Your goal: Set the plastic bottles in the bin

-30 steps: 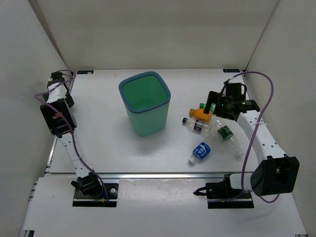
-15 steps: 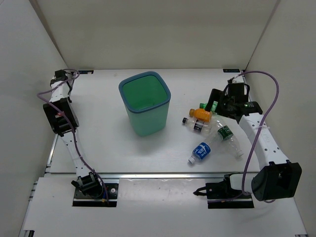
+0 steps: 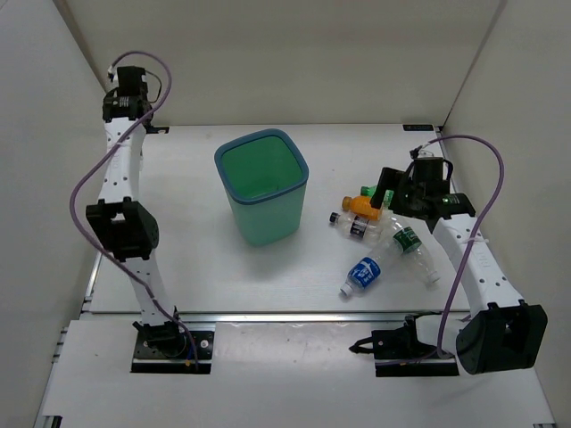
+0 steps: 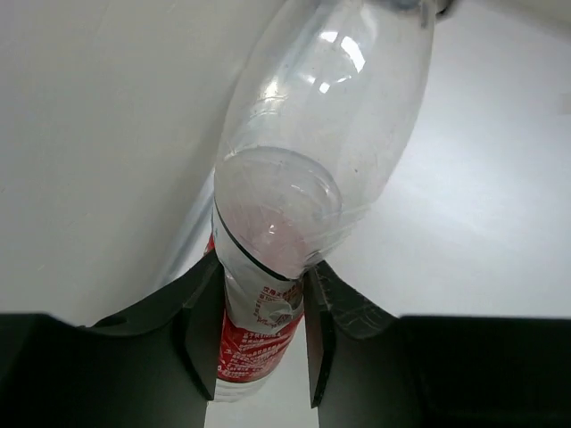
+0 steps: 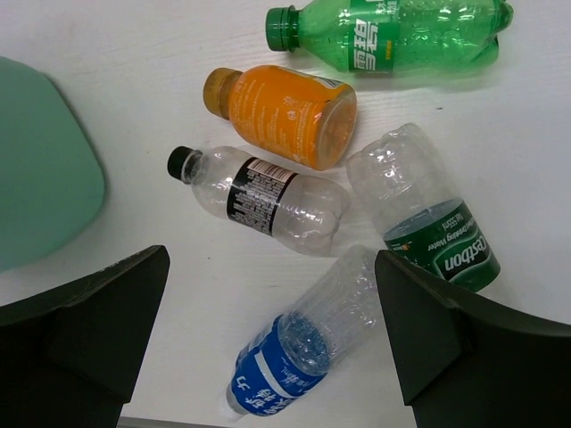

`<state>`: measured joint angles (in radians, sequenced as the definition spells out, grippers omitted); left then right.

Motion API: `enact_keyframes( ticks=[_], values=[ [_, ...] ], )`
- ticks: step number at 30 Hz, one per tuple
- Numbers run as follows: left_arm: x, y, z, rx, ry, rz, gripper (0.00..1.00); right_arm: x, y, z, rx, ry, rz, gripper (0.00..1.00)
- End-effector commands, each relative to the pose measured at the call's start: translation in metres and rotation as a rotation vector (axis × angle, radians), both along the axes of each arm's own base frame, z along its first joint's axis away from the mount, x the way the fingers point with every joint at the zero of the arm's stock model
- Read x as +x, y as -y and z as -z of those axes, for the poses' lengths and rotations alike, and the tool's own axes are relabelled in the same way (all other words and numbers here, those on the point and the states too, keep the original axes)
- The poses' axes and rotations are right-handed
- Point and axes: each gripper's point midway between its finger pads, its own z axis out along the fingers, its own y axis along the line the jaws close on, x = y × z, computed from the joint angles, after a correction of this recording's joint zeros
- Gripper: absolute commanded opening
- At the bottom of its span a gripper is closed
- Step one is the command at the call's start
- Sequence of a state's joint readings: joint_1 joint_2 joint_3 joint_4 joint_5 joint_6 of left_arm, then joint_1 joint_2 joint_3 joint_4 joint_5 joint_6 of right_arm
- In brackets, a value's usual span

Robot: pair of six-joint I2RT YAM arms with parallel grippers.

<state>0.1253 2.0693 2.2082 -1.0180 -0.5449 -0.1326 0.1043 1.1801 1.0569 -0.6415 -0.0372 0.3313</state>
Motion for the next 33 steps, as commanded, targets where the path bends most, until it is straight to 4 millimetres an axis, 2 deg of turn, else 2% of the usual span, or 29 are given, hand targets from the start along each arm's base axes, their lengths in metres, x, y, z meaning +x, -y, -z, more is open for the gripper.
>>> enact_keyframes(
  ticks=[1, 2, 3, 5, 6, 7, 9, 10, 12, 13, 15, 16, 19, 20, 22, 23, 24, 25, 27, 28, 29, 33],
  values=[
    [-0.010, 0.065, -0.101, -0.119, 0.259, 0.157, 0.03, -0.001, 0.006, -0.005, -0.018, 0.046, -0.017, 0.97],
    [-0.008, 0.095, -0.121, -0.176, 0.330, 0.250, 0.03, -0.003, 0.008, 0.000, -0.026, 0.035, -0.021, 0.97],
    [-0.009, 0.115, -0.130, -0.195, 0.364, 0.299, 0.04, -0.004, 0.009, -0.003, -0.032, 0.049, -0.023, 0.97],
    [-0.022, 0.181, -0.169, -0.198, 0.489, 0.450, 0.06, -0.009, 0.013, 0.002, -0.042, 0.040, -0.022, 0.97],
    [-0.036, 0.217, -0.185, -0.202, 0.527, 0.533, 0.07, -0.011, 0.013, 0.003, -0.046, 0.040, -0.024, 0.97],
    [-0.039, 0.236, -0.190, -0.212, 0.547, 0.578, 0.08, -0.013, 0.018, 0.004, -0.059, 0.044, -0.019, 0.97],
    [-0.059, 0.304, -0.209, -0.329, 0.597, 0.784, 0.07, -0.017, 0.022, 0.006, -0.062, 0.045, -0.012, 0.97],
    [-0.070, 0.324, -0.214, -0.394, 0.606, 0.859, 0.07, -0.018, 0.022, 0.006, -0.061, 0.044, -0.017, 0.98],
    [-0.074, 0.347, -0.201, -0.444, 0.589, 0.899, 0.06, -0.020, 0.023, 0.011, -0.063, 0.036, -0.019, 0.98],
    [-0.078, 0.354, -0.199, -0.456, 0.586, 0.914, 0.07, -0.021, 0.021, 0.013, -0.066, 0.025, -0.028, 0.98],
    [-0.081, 0.360, -0.181, -0.497, 0.569, 0.934, 0.07, -0.023, 0.023, 0.017, -0.075, 0.020, -0.023, 0.98],
    [-0.088, 0.365, -0.181, -0.522, 0.567, 0.968, 0.08, -0.025, 0.024, 0.019, -0.076, 0.019, -0.021, 0.98],
    [-0.099, 0.378, -0.153, -0.515, 0.527, 0.997, 0.08, -0.027, 0.020, 0.022, -0.069, 0.007, -0.027, 0.98],
    [-0.101, 0.381, -0.154, -0.518, 0.536, 1.002, 0.09, -0.028, 0.016, 0.023, -0.059, 0.005, -0.034, 0.98],
    [-0.104, 0.382, -0.138, -0.531, 0.500, 1.008, 0.11, -0.028, 0.007, 0.026, -0.067, -0.004, -0.061, 0.99],
    [-0.104, 0.381, -0.136, -0.539, 0.497, 0.994, 0.18, -0.031, 0.004, 0.030, -0.074, -0.021, -0.065, 0.99],
    [-0.104, 0.377, -0.124, -0.534, 0.471, 0.980, 0.23, -0.029, -0.002, 0.030, -0.089, -0.020, -0.082, 0.99],
    [-0.106, 0.374, -0.116, -0.509, 0.462, 0.970, 0.38, -0.029, 0.000, 0.034, -0.112, -0.027, -0.078, 0.99],
    [-0.109, 0.369, -0.102, -0.484, 0.430, 0.990, 0.81, -0.027, -0.004, 0.038, -0.130, -0.026, -0.125, 0.99],
    [-0.111, 0.365, -0.102, -0.497, 0.422, 0.992, 0.95, -0.026, -0.006, 0.041, -0.137, -0.024, -0.144, 0.99],
    [-0.114, 0.364, -0.104, -0.496, 0.418, 0.996, 0.98, -0.025, -0.009, 0.043, -0.130, -0.027, -0.160, 0.99],
    [-0.121, 0.364, -0.114, -0.478, 0.424, 1.017, 0.99, -0.011, -0.027, 0.034, -0.165, 0.061, -0.298, 0.99]
  ],
)
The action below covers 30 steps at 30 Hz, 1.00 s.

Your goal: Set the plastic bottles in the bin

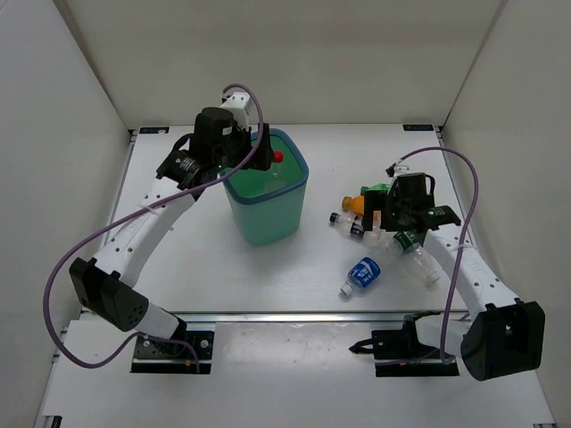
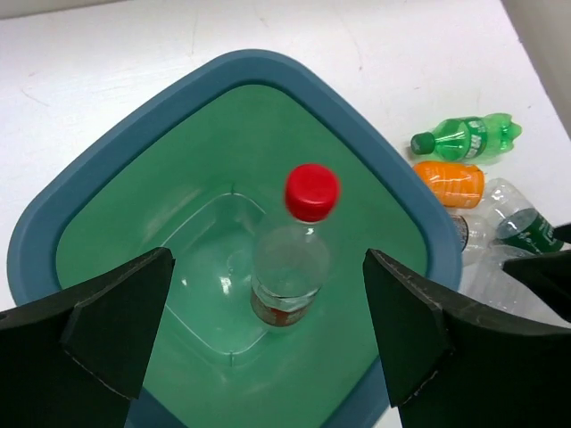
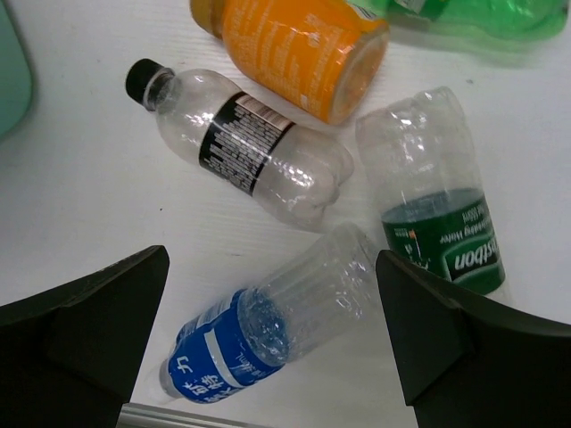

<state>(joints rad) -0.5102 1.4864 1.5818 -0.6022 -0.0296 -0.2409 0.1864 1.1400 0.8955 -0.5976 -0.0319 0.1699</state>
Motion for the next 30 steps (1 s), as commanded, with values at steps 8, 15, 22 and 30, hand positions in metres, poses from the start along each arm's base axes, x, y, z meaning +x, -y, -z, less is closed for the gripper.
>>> enact_keyframes(
  ticks=[8, 15, 22, 30],
  values=[
    [-0.021, -0.062, -0.041, -0.014, 0.017, -0.161, 0.98, 0.040, -0.050, 0.010, -0.222, 0.112, -0.464, 0.97],
    [-0.064, -0.197, 0.048, 0.072, -0.175, -0.620, 0.99, 0.053, -0.048, 0.047, -0.414, 0.076, -0.568, 0.98],
    [-0.113, -0.225, 0.107, 0.128, -0.330, -0.734, 0.99, 0.067, -0.037, 0.067, -0.559, 0.045, -0.623, 0.97],
    [-0.116, -0.222, 0.111, 0.066, -0.338, -0.750, 0.99, 0.047, -0.047, 0.101, -0.547, -0.062, -0.666, 0.52]
  ],
)
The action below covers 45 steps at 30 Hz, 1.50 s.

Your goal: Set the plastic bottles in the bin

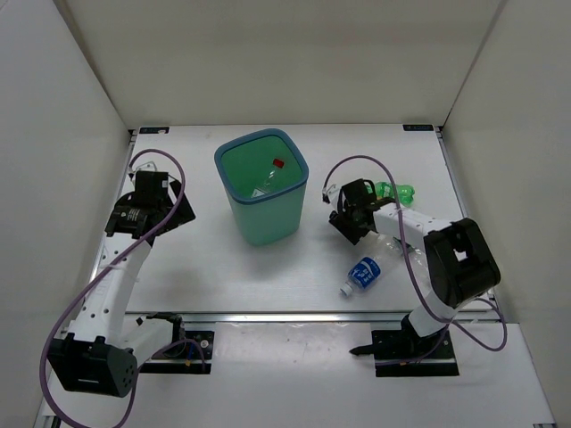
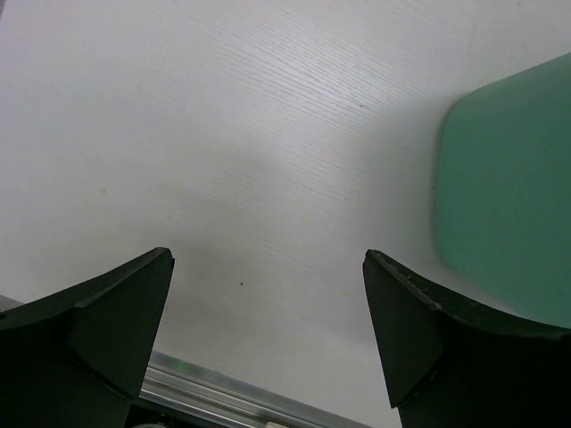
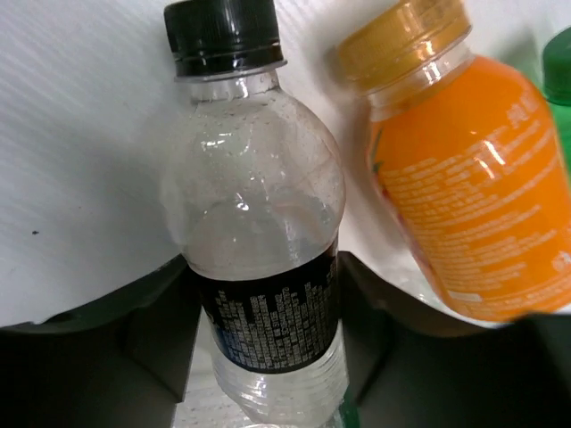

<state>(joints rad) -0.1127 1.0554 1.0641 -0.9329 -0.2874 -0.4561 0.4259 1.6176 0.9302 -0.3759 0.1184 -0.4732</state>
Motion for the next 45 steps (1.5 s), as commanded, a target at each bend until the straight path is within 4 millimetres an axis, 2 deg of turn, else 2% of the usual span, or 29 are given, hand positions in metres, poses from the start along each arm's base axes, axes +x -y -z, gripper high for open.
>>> enact_keyframes(
  ticks=[1, 4, 7, 9, 10, 11, 13, 14, 15, 17, 18, 20, 21, 23, 24, 25, 27, 28, 31, 32, 33, 34, 35, 37, 38, 39, 42, 43, 45],
  values=[
    [0.003, 0.001, -0.012, -0.030, 0.049, -0.023, 0.99, 0.005, -0.008, -0.002, 0.010, 0.027, 0.017, 0.47],
    [0.006, 0.004, -0.015, -0.044, 0.058, -0.012, 0.98, 0.005, -0.017, -0.016, 0.017, 0.057, 0.010, 0.46],
    [0.010, 0.009, -0.024, -0.055, 0.092, 0.003, 0.98, 0.014, -0.031, -0.060, 0.094, 0.125, 0.031, 0.43],
    [0.015, 0.015, -0.029, -0.068, 0.113, 0.034, 0.99, 0.028, -0.036, -0.112, 0.193, 0.236, 0.068, 0.43],
    [0.018, 0.020, -0.031, -0.081, 0.117, 0.072, 0.99, 0.040, -0.038, -0.175, 0.328, 0.370, 0.131, 0.40],
    [0.018, 0.021, -0.031, -0.081, 0.117, 0.073, 0.99, 0.040, -0.039, -0.176, 0.343, 0.372, 0.143, 0.40],
    [0.019, 0.023, -0.032, -0.074, 0.123, 0.094, 0.98, 0.048, -0.040, -0.237, 0.445, 0.490, 0.152, 0.38],
    [0.020, 0.024, -0.029, -0.076, 0.112, 0.096, 0.99, 0.050, -0.046, -0.263, 0.495, 0.538, 0.141, 0.39],
    [0.019, 0.025, -0.026, -0.074, 0.108, 0.101, 0.98, 0.052, -0.050, -0.279, 0.524, 0.572, 0.140, 0.36],
    [0.018, 0.023, -0.021, -0.069, 0.095, 0.105, 0.99, 0.054, -0.072, -0.326, 0.612, 0.636, 0.084, 0.35],
    [0.018, 0.023, -0.023, -0.063, 0.099, 0.107, 0.98, 0.058, -0.085, -0.325, 0.633, 0.617, 0.069, 0.35],
    [0.016, 0.022, -0.020, -0.045, 0.092, 0.115, 0.99, 0.054, -0.129, -0.357, 0.751, 0.608, -0.053, 0.35],
    [0.015, 0.023, -0.019, -0.041, 0.085, 0.125, 0.99, 0.053, -0.142, -0.364, 0.791, 0.601, -0.077, 0.34],
    [0.011, 0.026, -0.015, -0.041, 0.069, 0.144, 0.98, 0.038, -0.187, -0.373, 0.878, 0.541, -0.200, 0.35],
    [0.009, 0.029, -0.015, -0.043, 0.065, 0.158, 0.99, 0.040, -0.199, -0.370, 0.893, 0.519, -0.223, 0.35],
    [0.006, 0.031, -0.014, -0.048, 0.070, 0.169, 0.99, 0.037, -0.220, -0.363, 0.919, 0.476, -0.263, 0.35],
    [-0.001, 0.038, -0.012, -0.068, 0.071, 0.207, 0.98, 0.024, -0.249, -0.355, 0.964, 0.393, -0.341, 0.35],
    [-0.004, 0.040, -0.010, -0.080, 0.070, 0.215, 0.98, 0.022, -0.259, -0.352, 0.983, 0.362, -0.353, 0.35],
    [-0.014, 0.045, -0.006, -0.087, 0.059, 0.255, 0.99, 0.022, -0.279, -0.323, 0.966, 0.288, -0.337, 0.37],
    [-0.017, 0.046, -0.002, -0.087, 0.043, 0.265, 0.98, 0.019, -0.287, -0.316, 0.951, 0.275, -0.342, 0.42],
    [-0.021, 0.056, -0.002, -0.098, 0.035, 0.309, 0.98, 0.021, -0.290, -0.312, 0.947, 0.262, -0.330, 0.51],
    [-0.024, 0.060, -0.001, -0.087, 0.025, 0.331, 0.98, 0.021, -0.287, -0.312, 0.939, 0.259, -0.321, 0.63],
    [-0.027, 0.068, -0.004, -0.089, 0.032, 0.367, 0.99, 0.020, -0.286, -0.312, 0.963, 0.229, -0.292, 0.72],
    [-0.030, 0.084, -0.006, -0.108, 0.037, 0.442, 0.99, 0.022, -0.274, -0.318, 0.986, 0.235, -0.248, 0.98],
    [-0.034, 0.095, -0.007, -0.126, 0.037, 0.491, 0.99, 0.023, -0.268, -0.319, 0.994, 0.249, -0.236, 0.99],
    [-0.034, 0.100, -0.010, -0.134, 0.046, 0.514, 0.98, 0.022, -0.260, -0.335, 1.027, 0.288, -0.233, 0.99],
    [-0.041, 0.129, -0.014, -0.115, 0.024, 0.640, 0.99, 0.018, -0.236, -0.350, 1.045, 0.324, -0.182, 0.99],
    [-0.041, 0.135, -0.018, -0.113, 0.032, 0.665, 0.98, 0.018, -0.224, -0.358, 1.045, 0.356, -0.153, 0.99],
    [-0.051, 0.163, -0.024, -0.129, 0.029, 0.808, 0.99, 0.022, -0.195, -0.356, 1.015, 0.387, -0.069, 0.99]
  ],
)
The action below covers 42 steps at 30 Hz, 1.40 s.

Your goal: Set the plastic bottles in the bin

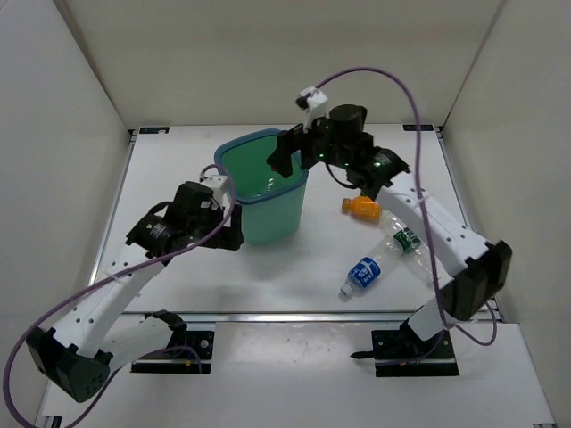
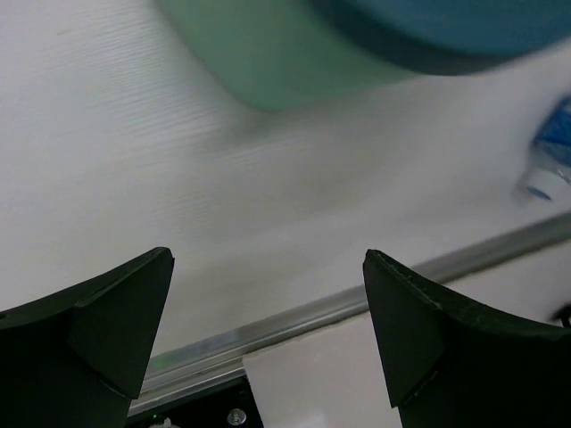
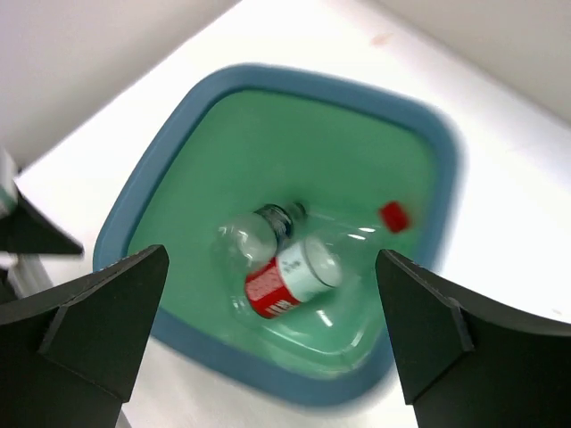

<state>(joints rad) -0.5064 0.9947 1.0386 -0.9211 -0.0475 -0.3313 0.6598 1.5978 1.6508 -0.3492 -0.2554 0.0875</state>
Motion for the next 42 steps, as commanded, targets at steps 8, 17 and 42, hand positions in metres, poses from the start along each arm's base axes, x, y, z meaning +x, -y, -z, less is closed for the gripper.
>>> enact_keyframes(
  ticks=[8, 17, 42],
  values=[
    [-0.031, 0.152, -0.053, -0.145, 0.059, 0.526, 0.98, -0.007, 0.203, -0.034, 0.044, 0.003, 0.616, 0.99],
    [-0.018, 0.290, -0.004, -0.005, 0.053, 0.717, 0.98, -0.060, 0.386, 0.054, -0.041, -0.258, 1.167, 0.99],
    [0.009, 0.418, 0.132, 0.161, -0.048, 0.778, 0.76, -0.129, 0.458, 0.062, -0.163, -0.242, 1.537, 0.99]
  ],
)
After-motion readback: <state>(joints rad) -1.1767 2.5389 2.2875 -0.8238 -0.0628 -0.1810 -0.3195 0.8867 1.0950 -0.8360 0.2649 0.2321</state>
